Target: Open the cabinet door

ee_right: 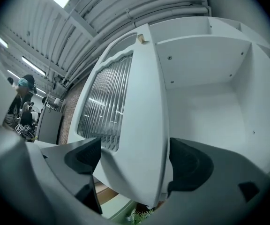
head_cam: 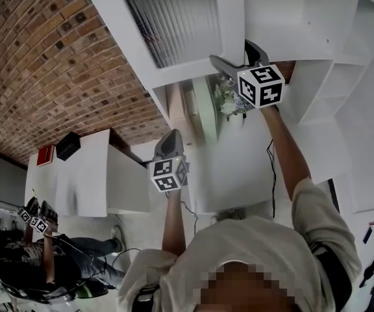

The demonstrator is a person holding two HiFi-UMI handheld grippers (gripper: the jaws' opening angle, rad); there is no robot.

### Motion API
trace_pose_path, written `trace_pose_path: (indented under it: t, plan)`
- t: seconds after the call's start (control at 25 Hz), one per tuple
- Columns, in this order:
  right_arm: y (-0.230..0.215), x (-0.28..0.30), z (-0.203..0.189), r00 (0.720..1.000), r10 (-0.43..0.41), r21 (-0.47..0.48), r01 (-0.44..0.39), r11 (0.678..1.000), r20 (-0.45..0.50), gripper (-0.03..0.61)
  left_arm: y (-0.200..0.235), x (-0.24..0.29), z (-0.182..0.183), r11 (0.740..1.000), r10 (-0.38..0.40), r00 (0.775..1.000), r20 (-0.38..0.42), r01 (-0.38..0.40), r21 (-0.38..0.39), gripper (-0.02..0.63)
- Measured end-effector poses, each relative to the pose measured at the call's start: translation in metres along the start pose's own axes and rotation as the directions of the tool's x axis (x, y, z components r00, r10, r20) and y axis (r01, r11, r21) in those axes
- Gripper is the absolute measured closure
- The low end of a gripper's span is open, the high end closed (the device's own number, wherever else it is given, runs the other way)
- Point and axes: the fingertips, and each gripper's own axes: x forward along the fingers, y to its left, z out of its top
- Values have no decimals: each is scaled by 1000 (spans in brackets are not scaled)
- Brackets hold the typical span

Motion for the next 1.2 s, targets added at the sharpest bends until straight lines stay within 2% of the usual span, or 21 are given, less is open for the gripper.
trace_pose_path:
  t: [0.48, 0.8, 0.92, 1.08, 1.2]
  plan:
    - [3, -1, 1, 1000, -12, 2, 12, 1000, 13, 132, 4, -6, -2, 1000, -5, 1000, -1, 5, -10, 588]
    - [3, -10, 2, 999, -48, -13, 48, 999, 7, 170, -5, -9, -2, 1000, -11, 1000, 3, 11, -10, 588]
    - [2, -16, 1, 998, -57, -14, 57, 998, 4, 195, -8, -13, -4, 1000, -3, 1000, -1, 3, -15, 588]
    - [1, -31, 5, 996, -84, -22, 85, 996, 30, 273, -15, -19, -4, 1000, 4, 1000, 0, -4, -24, 588]
    - [1, -40, 9, 997, -62, -8, 63, 998, 38, 330, -24, -23, 0, 1000, 5, 1000, 6, -5, -26, 588]
